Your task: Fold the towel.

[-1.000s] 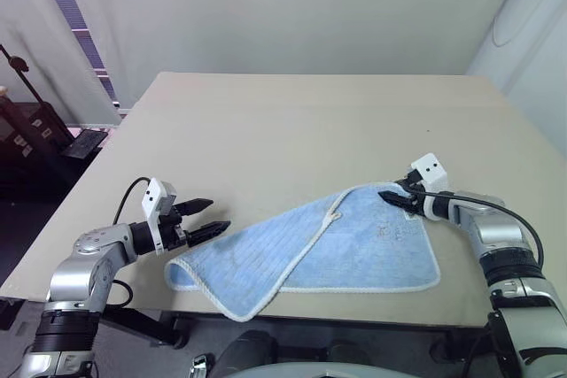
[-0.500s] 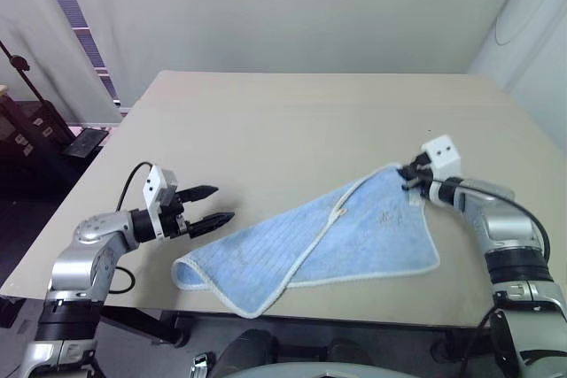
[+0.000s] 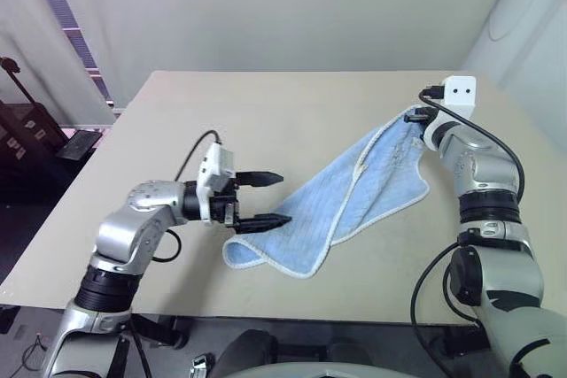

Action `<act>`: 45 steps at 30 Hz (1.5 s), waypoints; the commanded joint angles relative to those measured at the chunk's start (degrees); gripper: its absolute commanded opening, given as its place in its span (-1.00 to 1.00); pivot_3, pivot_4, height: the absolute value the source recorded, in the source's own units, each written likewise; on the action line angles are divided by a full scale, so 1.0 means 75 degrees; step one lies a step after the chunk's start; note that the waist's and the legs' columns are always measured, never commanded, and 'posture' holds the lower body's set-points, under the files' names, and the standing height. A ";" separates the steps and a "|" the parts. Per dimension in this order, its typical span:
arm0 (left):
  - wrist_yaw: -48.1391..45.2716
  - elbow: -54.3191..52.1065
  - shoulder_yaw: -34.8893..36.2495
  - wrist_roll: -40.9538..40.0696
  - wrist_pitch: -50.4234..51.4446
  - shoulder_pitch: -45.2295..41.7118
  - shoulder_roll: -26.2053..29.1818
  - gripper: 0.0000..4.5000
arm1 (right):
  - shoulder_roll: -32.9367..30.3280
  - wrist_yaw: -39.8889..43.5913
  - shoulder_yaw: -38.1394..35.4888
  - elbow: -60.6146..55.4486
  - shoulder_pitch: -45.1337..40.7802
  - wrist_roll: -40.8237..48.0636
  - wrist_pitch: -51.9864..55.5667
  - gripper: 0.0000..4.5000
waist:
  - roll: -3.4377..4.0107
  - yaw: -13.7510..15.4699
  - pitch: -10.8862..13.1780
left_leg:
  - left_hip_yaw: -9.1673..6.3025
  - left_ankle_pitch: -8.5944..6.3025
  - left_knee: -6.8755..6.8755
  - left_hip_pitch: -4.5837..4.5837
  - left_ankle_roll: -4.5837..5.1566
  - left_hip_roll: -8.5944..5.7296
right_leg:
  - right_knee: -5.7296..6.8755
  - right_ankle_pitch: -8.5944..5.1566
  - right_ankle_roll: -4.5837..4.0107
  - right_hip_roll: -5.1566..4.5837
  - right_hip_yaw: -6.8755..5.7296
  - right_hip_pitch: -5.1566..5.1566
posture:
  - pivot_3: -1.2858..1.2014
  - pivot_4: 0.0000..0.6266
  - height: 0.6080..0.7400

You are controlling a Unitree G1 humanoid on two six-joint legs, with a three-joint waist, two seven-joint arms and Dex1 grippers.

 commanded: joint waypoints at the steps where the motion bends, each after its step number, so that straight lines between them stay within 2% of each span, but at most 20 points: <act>1: 0.0600 -0.0022 -0.0552 0.0262 0.0661 -0.0811 -0.0389 1.00 | -0.0009 -0.0373 -0.0093 0.0595 -0.0587 -0.0132 -0.0548 -0.98 | -0.0001 -0.0033 0.0000 | -0.0001 0.0000 0.0002 0.0000 0.0001 0.0000 | 0.0001 0.0005 0.0008 0.0001 -0.0001 0.0001 | 0.03 -1.00 1.00; 5: 0.0369 0.0223 -0.1399 0.0479 0.1414 -0.1237 -0.0377 1.00 | -0.0045 -0.0571 -0.0086 0.1250 -0.0822 -0.0225 -0.1033 -0.98 | 0.0001 -0.0206 -0.0001 | -0.0002 0.0001 0.0005 0.0002 0.0001 0.0000 | 0.0009 0.0008 0.0013 0.0002 0.0000 0.0019 | 0.03 -1.00 1.00; 10: 0.0195 0.0941 -0.2051 0.1012 0.1329 -0.1367 -0.0423 1.00 | -0.0129 -0.0846 -0.0107 0.1890 -0.1037 -0.0293 -0.1464 -0.98 | 0.0003 -0.0422 0.0001 | -0.0010 0.0008 -0.0002 0.0001 -0.0007 0.0003 | 0.0019 0.0008 0.0013 0.0009 -0.0001 0.0020 | 0.03 -1.00 1.00; 15: -0.0013 0.1575 -0.2693 0.1636 0.0849 -0.1322 -0.0571 1.00 | -0.0144 -0.0884 -0.0054 0.2204 -0.1155 -0.0312 -0.1672 -0.98 | 0.0004 -0.0436 0.0001 | -0.0010 0.0008 0.0002 0.0001 -0.0007 0.0004 | 0.0022 0.0008 0.0013 0.0010 0.0000 0.0020 | 0.03 -1.00 1.00; 18: -0.0199 0.1606 -0.2903 0.1611 0.1265 -0.1325 -0.0650 1.00 | -0.0158 -0.0898 -0.0044 0.2280 -0.1153 -0.0323 -0.1735 -0.98 | 0.0004 -0.0405 0.0001 | -0.0011 0.0008 0.0005 0.0001 -0.0007 0.0004 | 0.0021 0.0008 0.0013 0.0009 0.0000 0.0018 | 0.03 -1.00 1.00; 21: -0.0129 0.1884 -0.3201 0.2026 0.1180 -0.1349 -0.0657 1.00 | -0.0166 -0.0930 -0.0048 0.2288 -0.1142 -0.0320 -0.1734 -0.98 | 0.0004 -0.0400 0.0001 | -0.0012 0.0008 0.0005 0.0001 -0.0007 0.0004 | 0.0021 0.0008 0.0013 0.0009 -0.0001 0.0019 | 0.03 -1.00 1.00; 37: 0.0041 0.3091 -0.3460 0.3014 0.0681 -0.1287 -0.0799 1.00 | -0.0256 -0.1019 0.0137 0.1934 -0.0949 -0.0572 -0.1884 -0.98 | 0.0009 -0.0379 -0.0003 | -0.0015 -0.0003 0.0013 0.0074 0.0012 0.0003 | 0.0020 0.0013 -0.0003 0.0008 -0.0001 0.0067 | 0.03 -1.00 1.00; 40: -0.0058 0.3177 -0.3403 0.2982 0.0431 -0.1253 -0.0812 0.73 | -0.0277 -0.0987 0.0214 0.1815 -0.0916 -0.0640 -0.1889 -1.00 | 0.0011 -0.0392 -0.0005 | -0.0017 0.0003 0.0014 0.0077 0.0011 0.0003 | 0.0020 0.0018 -0.0011 0.0009 0.0000 0.0069 | 0.03 -1.00 1.00; 45: 0.0018 0.3446 -0.3426 0.3240 0.0173 -0.1285 -0.0801 -0.05 | -0.0312 -0.0920 0.0265 0.1664 -0.0888 -0.0659 -0.1824 -1.00 | 0.0013 -0.0408 -0.0007 | -0.0023 0.0005 0.0002 0.0079 0.0012 0.0004 | 0.0020 0.0020 -0.0008 0.0014 0.0002 0.0059 | 0.03 -1.00 1.00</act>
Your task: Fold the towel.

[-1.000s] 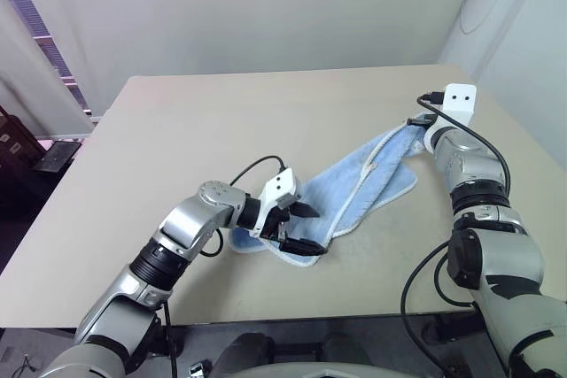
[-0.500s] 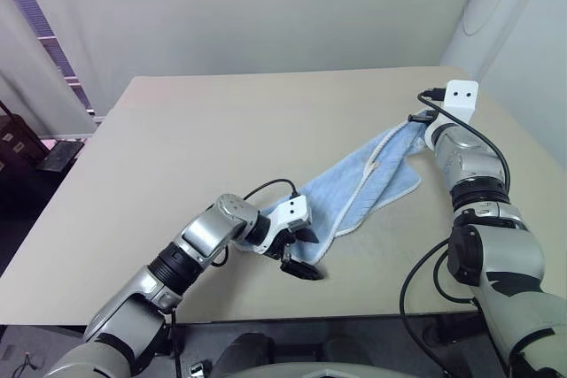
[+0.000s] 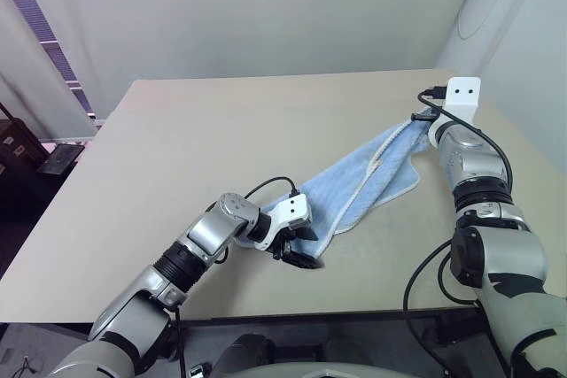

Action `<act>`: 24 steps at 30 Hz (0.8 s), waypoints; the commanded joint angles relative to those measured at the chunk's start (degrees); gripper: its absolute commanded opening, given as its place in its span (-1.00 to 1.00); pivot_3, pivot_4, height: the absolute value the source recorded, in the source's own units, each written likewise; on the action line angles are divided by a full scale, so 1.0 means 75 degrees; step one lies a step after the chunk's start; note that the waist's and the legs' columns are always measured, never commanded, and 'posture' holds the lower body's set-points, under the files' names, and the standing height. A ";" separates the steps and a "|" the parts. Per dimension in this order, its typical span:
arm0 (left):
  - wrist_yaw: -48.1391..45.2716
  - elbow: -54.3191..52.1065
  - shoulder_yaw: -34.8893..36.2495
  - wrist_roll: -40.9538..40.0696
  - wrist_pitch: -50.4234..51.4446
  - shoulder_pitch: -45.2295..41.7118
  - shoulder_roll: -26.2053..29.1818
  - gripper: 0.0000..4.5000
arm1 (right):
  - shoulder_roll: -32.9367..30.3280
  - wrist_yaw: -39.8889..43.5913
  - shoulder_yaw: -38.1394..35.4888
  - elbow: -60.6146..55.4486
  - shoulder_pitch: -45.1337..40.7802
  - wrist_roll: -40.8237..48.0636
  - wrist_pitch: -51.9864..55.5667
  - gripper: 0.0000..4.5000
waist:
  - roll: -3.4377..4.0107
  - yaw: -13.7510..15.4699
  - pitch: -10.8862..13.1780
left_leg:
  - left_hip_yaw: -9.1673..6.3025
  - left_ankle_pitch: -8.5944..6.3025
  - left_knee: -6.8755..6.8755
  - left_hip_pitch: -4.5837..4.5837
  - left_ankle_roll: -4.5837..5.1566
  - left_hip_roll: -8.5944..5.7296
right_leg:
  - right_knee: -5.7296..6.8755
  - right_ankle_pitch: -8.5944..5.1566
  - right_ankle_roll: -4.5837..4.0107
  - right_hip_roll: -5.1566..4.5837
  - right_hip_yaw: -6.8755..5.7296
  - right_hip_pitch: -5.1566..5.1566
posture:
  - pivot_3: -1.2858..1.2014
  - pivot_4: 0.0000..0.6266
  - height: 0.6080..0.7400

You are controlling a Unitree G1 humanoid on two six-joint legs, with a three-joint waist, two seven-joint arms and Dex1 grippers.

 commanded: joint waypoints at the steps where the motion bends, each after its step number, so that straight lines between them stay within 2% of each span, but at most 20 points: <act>1: 0.0052 0.0520 -0.0201 0.0508 0.0067 0.0090 0.0149 -0.19 | -0.0146 0.0087 0.0036 -0.0526 -0.0134 -0.0080 -0.0097 -1.00 | 0.0000 0.0000 0.0000 | -0.0002 0.0000 -0.0004 0.0000 0.0000 0.0001 | 0.0000 0.0001 0.0001 0.0001 0.0000 -0.0003 | 0.03 -1.00 1.00; 6: -0.0211 0.0428 -0.0193 0.0501 0.0065 0.0131 0.0292 -0.98 | -0.0160 0.0148 0.0079 -0.0630 -0.0074 -0.0096 -0.0060 -1.00 | 0.0001 0.0003 0.0000 | -0.0014 0.0000 -0.0026 0.0000 0.0001 0.0004 | 0.0000 0.0001 0.0002 0.0008 -0.0004 -0.0012 | 0.03 -1.00 1.00; 14: -0.1000 0.0153 0.0058 0.0310 -0.1037 0.0194 0.0607 -0.98 | -0.0147 0.0134 0.0062 -0.0590 0.0007 -0.0052 -0.0022 -1.00 | 0.0001 -0.0006 0.0000 | -0.0015 0.0000 -0.0036 0.0000 0.0000 0.0005 | 0.0000 0.0000 0.0001 0.0009 -0.0005 -0.0017 | 0.03 -1.00 1.00; 17: -0.1129 0.0308 0.0334 0.0151 -0.1340 0.0260 0.0545 -0.71 | -0.0100 0.0175 0.0072 -0.0691 0.0055 -0.0021 0.0041 -1.00 | 0.0001 0.0007 0.0000 | -0.0015 0.0000 -0.0034 -0.0001 0.0000 0.0005 | 0.0000 0.0000 0.0001 0.0009 -0.0005 -0.0016 | 0.03 -1.00 1.00; 20: -0.1142 0.0399 0.0528 0.0169 -0.2053 0.0418 0.0499 -0.28 | -0.0097 0.0225 0.0072 -0.0826 0.0152 -0.0004 0.0112 -1.00 | 0.0002 0.0013 0.0000 | -0.0015 0.0000 -0.0032 -0.0003 0.0000 0.0004 | 0.0000 0.0000 0.0001 0.0008 -0.0004 -0.0016 | 0.03 -1.00 1.00; 24: -0.0972 0.0961 0.0489 0.0591 -0.3252 0.0467 0.0443 -0.28 | -0.0129 0.0278 0.0101 -0.1006 0.0304 -0.0045 0.0187 -1.00 | 0.0002 0.0025 0.0000 | -0.0015 0.0000 -0.0027 -0.0003 0.0001 0.0004 | 0.0000 0.0001 0.0001 0.0008 -0.0005 -0.0015 | 0.03 -1.00 1.00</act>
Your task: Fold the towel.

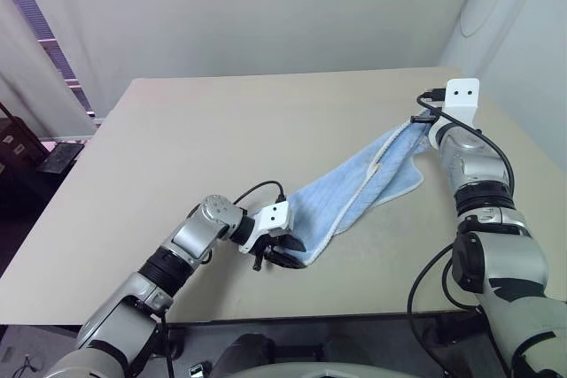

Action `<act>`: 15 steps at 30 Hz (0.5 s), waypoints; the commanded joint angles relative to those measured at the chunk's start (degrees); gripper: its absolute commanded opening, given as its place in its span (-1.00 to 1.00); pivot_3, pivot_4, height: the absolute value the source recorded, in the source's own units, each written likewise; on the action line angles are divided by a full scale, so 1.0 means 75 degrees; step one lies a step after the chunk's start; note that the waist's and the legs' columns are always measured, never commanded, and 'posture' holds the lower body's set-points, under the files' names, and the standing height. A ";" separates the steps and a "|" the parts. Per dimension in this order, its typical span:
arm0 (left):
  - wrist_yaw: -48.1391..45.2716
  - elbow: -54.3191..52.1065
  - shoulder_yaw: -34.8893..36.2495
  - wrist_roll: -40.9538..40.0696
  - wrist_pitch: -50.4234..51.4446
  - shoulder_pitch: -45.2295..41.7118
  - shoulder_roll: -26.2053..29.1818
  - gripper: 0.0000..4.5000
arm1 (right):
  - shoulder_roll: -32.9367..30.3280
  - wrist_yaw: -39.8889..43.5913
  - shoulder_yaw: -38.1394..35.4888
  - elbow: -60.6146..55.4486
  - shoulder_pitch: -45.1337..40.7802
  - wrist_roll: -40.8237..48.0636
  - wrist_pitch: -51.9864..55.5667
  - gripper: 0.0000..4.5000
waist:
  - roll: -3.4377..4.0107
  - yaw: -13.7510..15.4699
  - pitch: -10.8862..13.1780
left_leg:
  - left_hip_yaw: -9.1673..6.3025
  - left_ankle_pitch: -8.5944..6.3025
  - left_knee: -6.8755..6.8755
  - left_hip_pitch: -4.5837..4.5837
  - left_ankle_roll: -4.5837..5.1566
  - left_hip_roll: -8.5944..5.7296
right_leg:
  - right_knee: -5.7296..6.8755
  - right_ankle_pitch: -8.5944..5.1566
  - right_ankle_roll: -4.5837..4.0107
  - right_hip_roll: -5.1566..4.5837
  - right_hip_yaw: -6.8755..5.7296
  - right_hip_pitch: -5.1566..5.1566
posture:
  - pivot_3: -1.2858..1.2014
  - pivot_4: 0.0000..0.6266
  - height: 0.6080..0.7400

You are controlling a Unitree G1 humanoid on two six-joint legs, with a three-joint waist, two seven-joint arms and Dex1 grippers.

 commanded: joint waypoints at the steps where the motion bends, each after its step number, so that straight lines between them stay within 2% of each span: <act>1: 0.0299 0.0624 0.0063 0.0535 -0.1028 -0.0030 -0.0094 -0.28 | -0.0116 0.0042 -0.0018 -0.0461 -0.0049 -0.0057 0.0017 -1.00 | 0.0001 0.0002 0.0000 | 0.0000 0.0000 0.0001 0.0000 0.0000 0.0000 | 0.0000 0.0000 0.0000 0.0000 0.0000 0.0001 | 0.03 -1.00 1.00; 6: 0.0597 0.1382 -0.0035 0.0942 -0.1553 -0.0157 -0.0407 -0.28 | -0.0113 0.0059 -0.0006 -0.0548 -0.0025 -0.0071 0.0072 -1.00 | 0.0010 0.0040 -0.0007 | 0.0001 0.0000 0.0022 0.0000 0.0000 -0.0003 | 0.0000 0.0001 0.0001 -0.0002 -0.0002 0.0013 | 0.03 -1.00 1.00; 9: 0.0534 0.1549 -0.0102 0.1015 -0.1428 -0.0177 -0.0501 -0.28 | -0.0120 0.0062 0.0004 -0.0536 -0.0032 -0.0084 0.0072 -1.00 | 0.0014 0.0084 -0.0010 | 0.0001 0.0000 0.0035 0.0001 0.0000 -0.0010 | -0.0001 0.0001 0.0000 -0.0007 -0.0001 0.0022 | 0.03 -1.00 1.00; 12: 0.0365 0.1560 -0.0149 0.1017 -0.1231 -0.0183 -0.0478 -0.56 | -0.0133 0.0084 0.0006 -0.0541 -0.0062 -0.0079 0.0092 -1.00 | 0.0016 0.0124 -0.0011 | 0.0001 0.0001 0.0041 0.0001 0.0001 -0.0013 | -0.0003 0.0007 -0.0002 -0.0008 0.0002 0.0025 | 0.03 -1.00 1.00; 15: 0.0180 0.1482 -0.0175 0.0985 -0.1047 -0.0166 -0.0411 -0.97 | -0.0134 0.0095 0.0004 -0.0544 -0.0071 -0.0075 0.0095 -1.00 | 0.0016 0.0184 -0.0011 | -0.0001 0.0003 0.0040 0.0003 0.0002 -0.0013 | -0.0003 0.0013 -0.0007 -0.0005 0.0002 0.0023 | 0.03 -1.00 1.00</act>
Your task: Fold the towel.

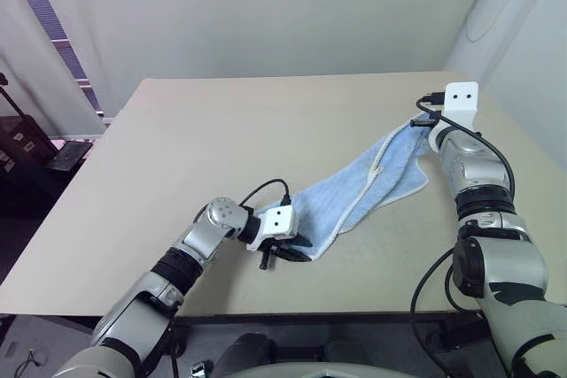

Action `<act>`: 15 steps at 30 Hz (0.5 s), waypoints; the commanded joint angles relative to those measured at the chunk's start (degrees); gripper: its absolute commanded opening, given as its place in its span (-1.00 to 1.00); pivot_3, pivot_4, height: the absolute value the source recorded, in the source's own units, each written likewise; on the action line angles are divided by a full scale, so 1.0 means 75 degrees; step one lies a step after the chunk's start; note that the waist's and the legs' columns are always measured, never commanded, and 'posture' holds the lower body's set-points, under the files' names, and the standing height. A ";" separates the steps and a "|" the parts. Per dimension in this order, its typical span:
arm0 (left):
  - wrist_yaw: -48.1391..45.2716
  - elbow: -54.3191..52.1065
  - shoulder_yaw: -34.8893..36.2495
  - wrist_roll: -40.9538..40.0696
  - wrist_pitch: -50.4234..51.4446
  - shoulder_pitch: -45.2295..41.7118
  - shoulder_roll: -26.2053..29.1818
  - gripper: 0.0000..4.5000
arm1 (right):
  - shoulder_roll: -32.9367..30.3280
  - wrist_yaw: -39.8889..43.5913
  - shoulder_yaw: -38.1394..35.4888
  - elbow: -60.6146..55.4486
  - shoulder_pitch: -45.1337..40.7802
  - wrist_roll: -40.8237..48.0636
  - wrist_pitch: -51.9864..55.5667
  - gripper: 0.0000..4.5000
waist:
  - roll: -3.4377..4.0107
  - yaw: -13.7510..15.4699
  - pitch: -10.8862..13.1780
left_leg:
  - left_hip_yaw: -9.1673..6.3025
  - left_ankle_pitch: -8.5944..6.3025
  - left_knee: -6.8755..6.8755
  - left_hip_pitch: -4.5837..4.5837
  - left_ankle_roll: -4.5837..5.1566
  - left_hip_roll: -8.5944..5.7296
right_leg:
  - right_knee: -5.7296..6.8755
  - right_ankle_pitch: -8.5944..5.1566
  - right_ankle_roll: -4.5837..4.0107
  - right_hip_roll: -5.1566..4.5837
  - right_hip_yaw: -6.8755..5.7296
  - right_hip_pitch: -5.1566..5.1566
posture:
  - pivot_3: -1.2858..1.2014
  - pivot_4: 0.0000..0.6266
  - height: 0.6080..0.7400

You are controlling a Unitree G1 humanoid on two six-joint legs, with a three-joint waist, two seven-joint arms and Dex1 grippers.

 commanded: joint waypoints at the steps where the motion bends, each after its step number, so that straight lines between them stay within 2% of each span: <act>1: -0.0065 0.0281 -0.0204 0.0506 0.0469 0.0048 0.0175 -0.99 | -0.0123 0.0028 -0.0009 -0.0387 -0.0186 -0.0071 -0.0031 -1.00 | 0.0002 0.0004 -0.0001 | -0.0002 0.0000 -0.0002 0.0000 0.0000 0.0000 | 0.0000 0.0000 0.0000 0.0002 0.0000 -0.0002 | 0.03 -1.00 1.00; 7: -0.0296 0.0139 0.0044 0.0285 0.0784 -0.0033 0.0271 -0.99 | -0.0098 0.0020 -0.0017 -0.0433 -0.0134 -0.0069 -0.0037 -1.00 | 0.0006 -0.0003 -0.0004 | -0.0008 0.0002 -0.0015 0.0000 -0.0002 0.0003 | -0.0001 0.0002 0.0007 0.0008 0.0003 -0.0014 | 0.03 -1.00 1.00; 10: -0.0376 -0.0421 0.0751 -0.0479 0.1679 -0.0177 0.0324 -0.99 | -0.0132 0.0025 -0.0021 -0.0527 0.0006 -0.0081 -0.0029 -1.00 | 0.0004 -0.0020 -0.0002 | -0.0011 0.0002 -0.0020 -0.0003 -0.0002 0.0009 | 0.0001 0.0002 0.0007 0.0018 0.0004 -0.0022 | 0.03 -1.00 1.00; 15: -0.0777 -0.1092 0.2449 -0.2323 0.4034 -0.0886 0.1099 -0.99 | -0.0288 0.0015 -0.0137 -0.0789 0.0301 -0.0038 0.0093 -1.00 | -0.0010 -0.0166 0.0013 | -0.0034 0.0009 -0.0019 -0.0046 -0.0013 0.0027 | 0.0025 0.0003 0.0005 0.0043 0.0000 -0.0071 | 0.03 -1.00 1.00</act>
